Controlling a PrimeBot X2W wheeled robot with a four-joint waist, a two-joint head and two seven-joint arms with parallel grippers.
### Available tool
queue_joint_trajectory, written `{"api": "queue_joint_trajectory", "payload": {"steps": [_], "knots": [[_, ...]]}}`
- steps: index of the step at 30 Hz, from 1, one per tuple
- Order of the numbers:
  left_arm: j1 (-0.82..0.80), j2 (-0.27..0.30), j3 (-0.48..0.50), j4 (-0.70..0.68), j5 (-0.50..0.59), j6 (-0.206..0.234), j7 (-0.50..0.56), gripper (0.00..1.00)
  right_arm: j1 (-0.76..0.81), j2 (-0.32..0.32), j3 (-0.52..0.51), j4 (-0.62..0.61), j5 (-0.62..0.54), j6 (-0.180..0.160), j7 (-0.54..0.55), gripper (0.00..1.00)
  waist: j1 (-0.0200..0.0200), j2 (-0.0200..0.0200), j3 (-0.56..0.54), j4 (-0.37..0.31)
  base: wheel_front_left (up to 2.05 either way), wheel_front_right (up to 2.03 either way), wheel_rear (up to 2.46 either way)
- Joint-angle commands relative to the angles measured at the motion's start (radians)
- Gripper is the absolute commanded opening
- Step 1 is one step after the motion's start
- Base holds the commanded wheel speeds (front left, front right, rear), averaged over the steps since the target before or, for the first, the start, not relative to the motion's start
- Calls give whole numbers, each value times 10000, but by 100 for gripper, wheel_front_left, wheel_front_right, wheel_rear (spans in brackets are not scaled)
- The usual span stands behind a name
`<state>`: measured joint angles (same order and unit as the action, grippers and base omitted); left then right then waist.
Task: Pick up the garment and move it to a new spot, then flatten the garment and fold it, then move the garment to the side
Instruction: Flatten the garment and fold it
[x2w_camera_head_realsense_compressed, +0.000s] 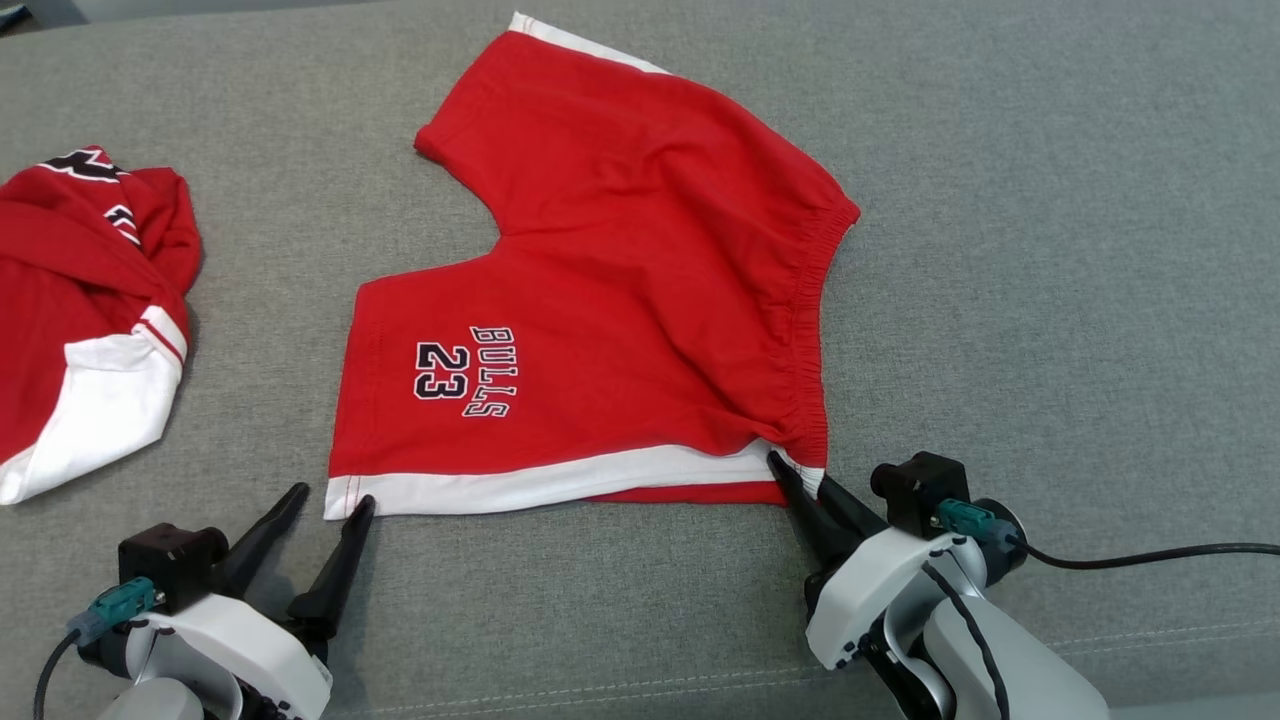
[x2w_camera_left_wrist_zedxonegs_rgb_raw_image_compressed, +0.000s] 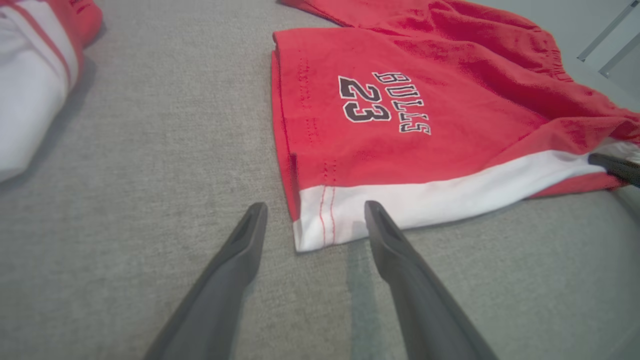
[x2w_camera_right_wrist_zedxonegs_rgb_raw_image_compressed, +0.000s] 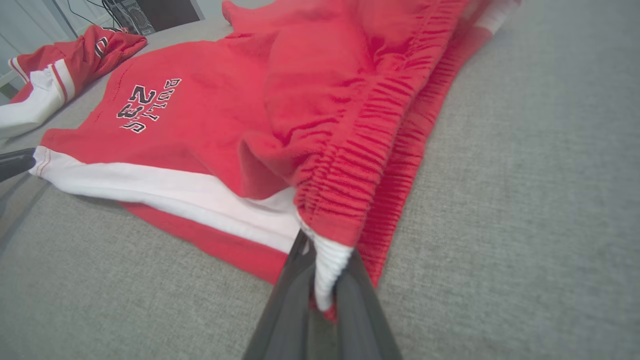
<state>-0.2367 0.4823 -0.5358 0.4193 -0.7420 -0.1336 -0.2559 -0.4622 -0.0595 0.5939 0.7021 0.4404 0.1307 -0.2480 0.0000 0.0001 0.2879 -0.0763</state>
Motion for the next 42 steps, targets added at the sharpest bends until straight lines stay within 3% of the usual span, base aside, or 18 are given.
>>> {"api": "queue_joint_trajectory", "payload": {"steps": [1, 5, 6, 7, 8, 18, 25, 32, 37, 42], "knots": [[-461, 402, 313, 15, -160, 29, -59, 100, -128, 93, 240, -225, 87, 0, -113, 0, 0, -1, 183, -142, 0, 0, 0], [-574, 483, 72, 122, -457, 29, -59, 100, -260, 93, 391, -291, 124, 0, -117, 0, 0, -1, 329, -226, 0, 0, 0], [-580, 517, -17, 111, -505, 29, -59, 86, -281, 93, 399, -296, 129, 0, -118, 0, 0, -1, 343, -234, 0, 0, 0], [-591, 545, -86, 86, -521, 29, -59, 40, -296, 93, 411, -292, 135, 0, -119, 0, 0, -1, 358, -237, 0, 0, 0], [-598, 548, -146, 24, -559, 29, -59, 0, -314, 93, 421, -281, 134, 0, -120, 0, 0, -1, 373, -237, 0, 0, 0], [-346, 350, -133, -32, -685, 29, -59, 0, -273, 93, 538, -2, 503, 0, -73, 0, 0, -1, -176, -116, 0, 0, 0], [303, -158, -42, 544, -604, 29, -59, 0, 235, 45, 918, 470, 1262, 0, 354, 0, 0, -1, -1374, 112, 0, 0, 0], [1013, -963, -156, 1830, -411, 29, -59, 0, 1309, -1180, 1749, -216, 3013, 0, 1107, 0, 0, -1, -2867, 525, 0, 0, 0], [1514, -1292, 180, 2240, -287, 29, -59, 0, 1896, -1949, 2211, -969, 3818, 0, 1501, 0, 0, -1, -3211, 654, 0, 0, 0], [1799, -1331, 591, 1915, -76, 29, -59, 0, 2127, -2301, 2260, -1505, 4188, 0, 1452, 0, 0, -1, -3139, 647, 0, 0, 0]]}}
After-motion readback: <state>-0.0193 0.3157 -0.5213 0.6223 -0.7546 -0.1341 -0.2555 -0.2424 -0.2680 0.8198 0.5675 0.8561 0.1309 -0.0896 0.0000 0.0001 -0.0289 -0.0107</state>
